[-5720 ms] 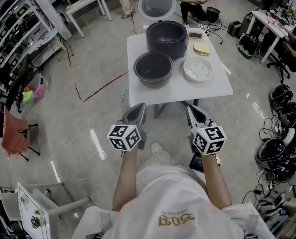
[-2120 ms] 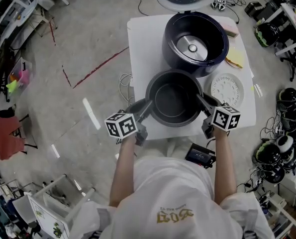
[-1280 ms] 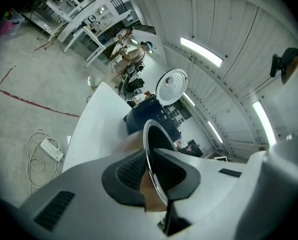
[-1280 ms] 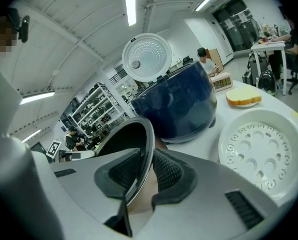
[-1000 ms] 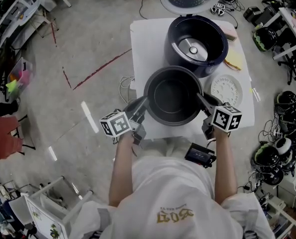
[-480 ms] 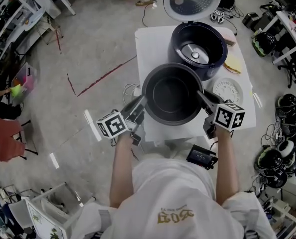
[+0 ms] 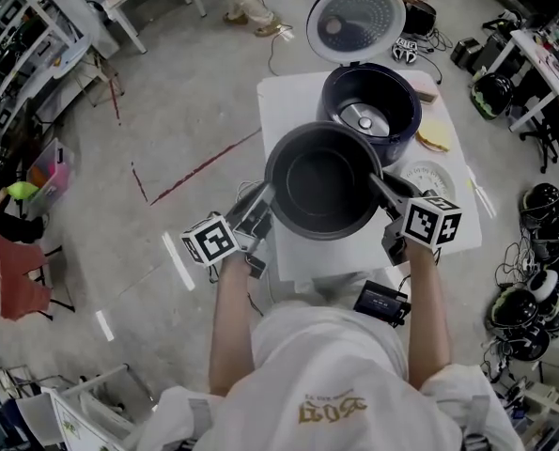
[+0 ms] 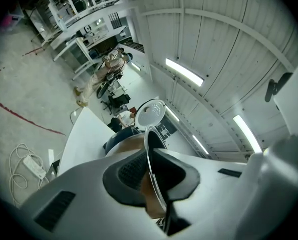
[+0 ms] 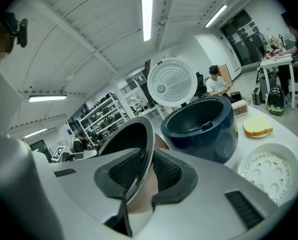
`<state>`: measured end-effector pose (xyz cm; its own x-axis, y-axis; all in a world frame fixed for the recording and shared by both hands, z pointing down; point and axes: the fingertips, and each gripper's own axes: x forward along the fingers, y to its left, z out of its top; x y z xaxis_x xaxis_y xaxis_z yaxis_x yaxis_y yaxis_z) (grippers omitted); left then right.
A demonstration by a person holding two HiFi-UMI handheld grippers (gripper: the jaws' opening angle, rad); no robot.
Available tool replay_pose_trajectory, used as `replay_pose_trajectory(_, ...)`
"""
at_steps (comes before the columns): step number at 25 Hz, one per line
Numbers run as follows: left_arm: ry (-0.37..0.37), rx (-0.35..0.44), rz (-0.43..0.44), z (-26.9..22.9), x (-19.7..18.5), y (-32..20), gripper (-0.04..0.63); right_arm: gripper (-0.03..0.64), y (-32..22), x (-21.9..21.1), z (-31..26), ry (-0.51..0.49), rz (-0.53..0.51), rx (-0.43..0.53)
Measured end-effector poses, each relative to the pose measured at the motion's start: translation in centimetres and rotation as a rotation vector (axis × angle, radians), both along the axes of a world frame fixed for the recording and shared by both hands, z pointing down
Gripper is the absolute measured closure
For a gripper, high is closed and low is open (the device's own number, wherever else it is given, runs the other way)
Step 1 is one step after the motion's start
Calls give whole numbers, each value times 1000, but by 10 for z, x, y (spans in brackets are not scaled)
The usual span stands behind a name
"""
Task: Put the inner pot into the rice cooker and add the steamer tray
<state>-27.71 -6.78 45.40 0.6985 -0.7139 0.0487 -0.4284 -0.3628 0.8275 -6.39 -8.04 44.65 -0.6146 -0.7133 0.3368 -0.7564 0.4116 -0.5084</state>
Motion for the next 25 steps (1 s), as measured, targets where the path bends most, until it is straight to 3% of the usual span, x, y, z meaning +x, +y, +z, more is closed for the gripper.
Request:
replay_pose_trajectory(15,51,89,25,-55,9,-21,546,525,-15,6,-53,-10,30,105)
replay_pose_trajectory(25,17,81,15,-76,27,-49,546,525,-48,27,-83,-19,29,162)
